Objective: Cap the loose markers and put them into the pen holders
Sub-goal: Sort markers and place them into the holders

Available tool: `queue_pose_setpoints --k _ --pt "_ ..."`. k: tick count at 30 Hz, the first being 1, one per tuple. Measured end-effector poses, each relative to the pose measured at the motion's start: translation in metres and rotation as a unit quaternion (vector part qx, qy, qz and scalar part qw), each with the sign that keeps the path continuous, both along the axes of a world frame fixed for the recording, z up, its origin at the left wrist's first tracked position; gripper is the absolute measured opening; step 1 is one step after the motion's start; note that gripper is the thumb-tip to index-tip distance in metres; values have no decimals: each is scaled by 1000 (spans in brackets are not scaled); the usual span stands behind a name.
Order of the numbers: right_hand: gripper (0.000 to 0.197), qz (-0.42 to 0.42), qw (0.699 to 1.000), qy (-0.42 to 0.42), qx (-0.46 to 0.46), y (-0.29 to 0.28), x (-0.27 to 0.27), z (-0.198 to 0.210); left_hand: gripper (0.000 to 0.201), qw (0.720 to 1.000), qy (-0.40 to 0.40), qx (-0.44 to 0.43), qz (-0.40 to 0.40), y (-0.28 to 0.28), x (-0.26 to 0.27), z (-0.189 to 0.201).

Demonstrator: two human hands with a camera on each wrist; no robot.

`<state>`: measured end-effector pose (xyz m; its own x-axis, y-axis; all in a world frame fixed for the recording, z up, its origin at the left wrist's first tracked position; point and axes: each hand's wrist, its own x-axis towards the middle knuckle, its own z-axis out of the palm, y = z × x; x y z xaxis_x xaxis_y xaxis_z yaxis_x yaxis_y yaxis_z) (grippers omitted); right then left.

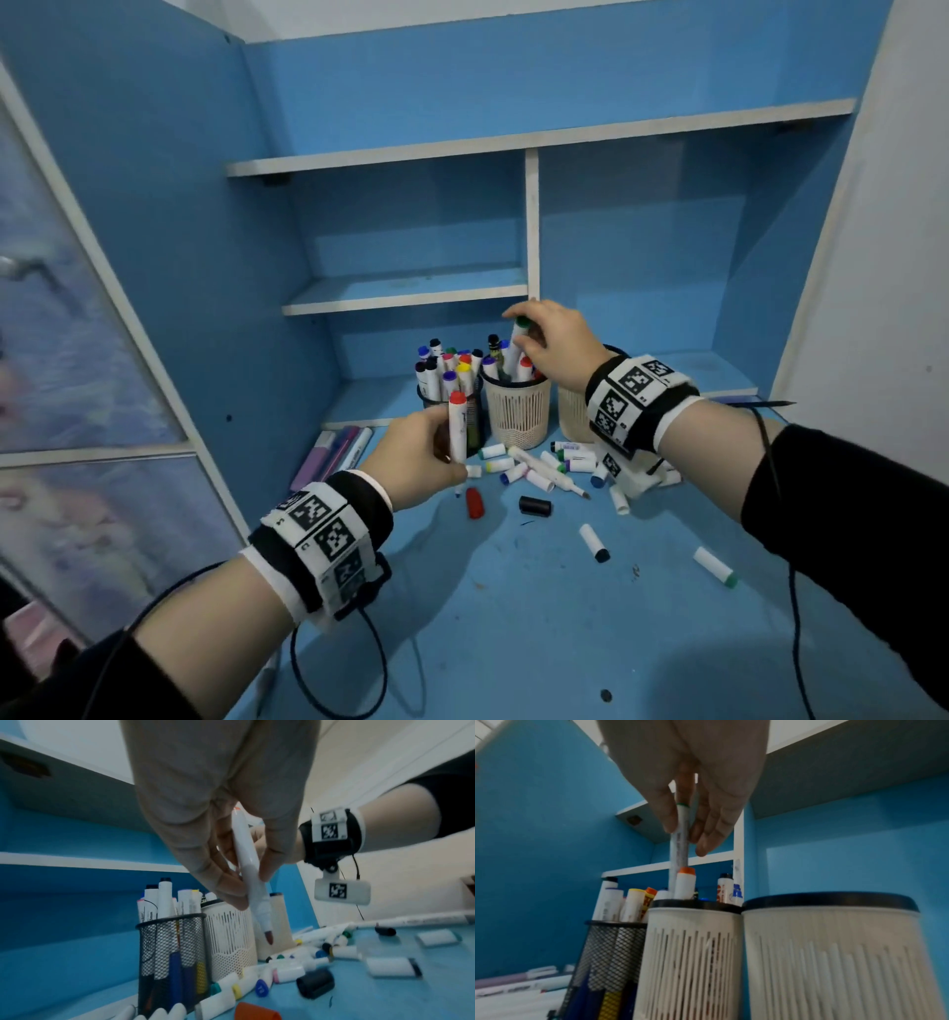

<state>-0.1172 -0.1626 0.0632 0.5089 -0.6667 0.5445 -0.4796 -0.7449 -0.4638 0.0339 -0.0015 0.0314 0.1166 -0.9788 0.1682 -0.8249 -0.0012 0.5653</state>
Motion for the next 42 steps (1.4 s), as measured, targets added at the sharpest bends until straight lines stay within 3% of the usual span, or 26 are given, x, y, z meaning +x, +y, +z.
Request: queue_pose_setpoints --k 4,8,10,13,16,19,22,28,39,42 --pt "29 -36 998 51 20 -2 4 1 41 987 153 -36 22 13 2 3" --pt "27 -74 985 156 20 -4 8 -6 25 943 327 -36 46 23 1 10" --pt "28 -71 975 208 22 -2 9 -12 15 926 373 -34 43 27 -1 15" --pt "30 -72 978 196 4 1 8 -18 16 911 406 -49 44 32 -1 21" --pt "26 -55 988 133 -53 10 7 -21 35 885 453 -84 64 38 4 24" --pt "24 15 985 149 -82 27 9 -24 37 872 467 -125 80 44 12 25" --pt "26 101 964 241 -50 43 15 -35 21 860 483 -139 90 48 22 24" --pt "37 192 857 478 -28 62 27 -57 7 849 494 -151 113 59 38 23" --pt "25 192 803 563 -29 69 47 -65 7 830 516 -179 117 69 46 28" --pt "12 200 790 578 -32 71 51 -65 6 830 516 -176 117 68 44 27"
